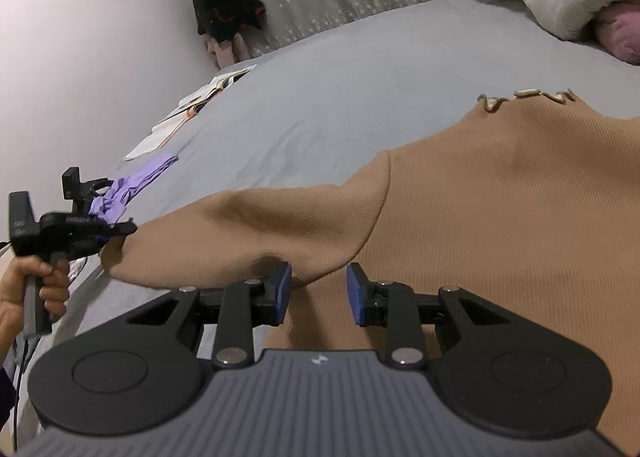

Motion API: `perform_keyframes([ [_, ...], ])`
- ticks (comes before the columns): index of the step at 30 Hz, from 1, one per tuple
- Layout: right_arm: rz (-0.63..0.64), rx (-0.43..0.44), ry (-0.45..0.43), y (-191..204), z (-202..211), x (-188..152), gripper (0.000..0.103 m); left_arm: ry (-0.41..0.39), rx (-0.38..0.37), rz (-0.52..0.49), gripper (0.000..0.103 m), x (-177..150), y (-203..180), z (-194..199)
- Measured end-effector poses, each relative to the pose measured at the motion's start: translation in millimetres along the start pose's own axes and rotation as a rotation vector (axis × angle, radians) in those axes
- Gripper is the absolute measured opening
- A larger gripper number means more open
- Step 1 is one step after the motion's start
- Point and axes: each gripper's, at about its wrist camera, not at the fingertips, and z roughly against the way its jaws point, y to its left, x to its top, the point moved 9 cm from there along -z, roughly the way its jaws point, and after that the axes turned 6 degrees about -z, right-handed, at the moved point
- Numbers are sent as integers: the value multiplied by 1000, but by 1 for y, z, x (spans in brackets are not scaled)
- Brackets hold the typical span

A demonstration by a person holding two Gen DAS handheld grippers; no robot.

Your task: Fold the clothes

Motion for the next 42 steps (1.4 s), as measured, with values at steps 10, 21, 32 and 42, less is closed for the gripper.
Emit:
perform_keyframes([
  [10,58,-16,33,10,-1,-12,37,-107,-26,154,7,6,9,72],
  [21,194,-89,128,32,-41,3,43,-27,54,172,4,-9,30,71],
  [32,272,-121,20,47,-18,7,44,-15,101,237,6,-18,55,78],
  [42,335,-210,103,50,-26,-9,46,-19,29,15,27,-9,-24,89],
])
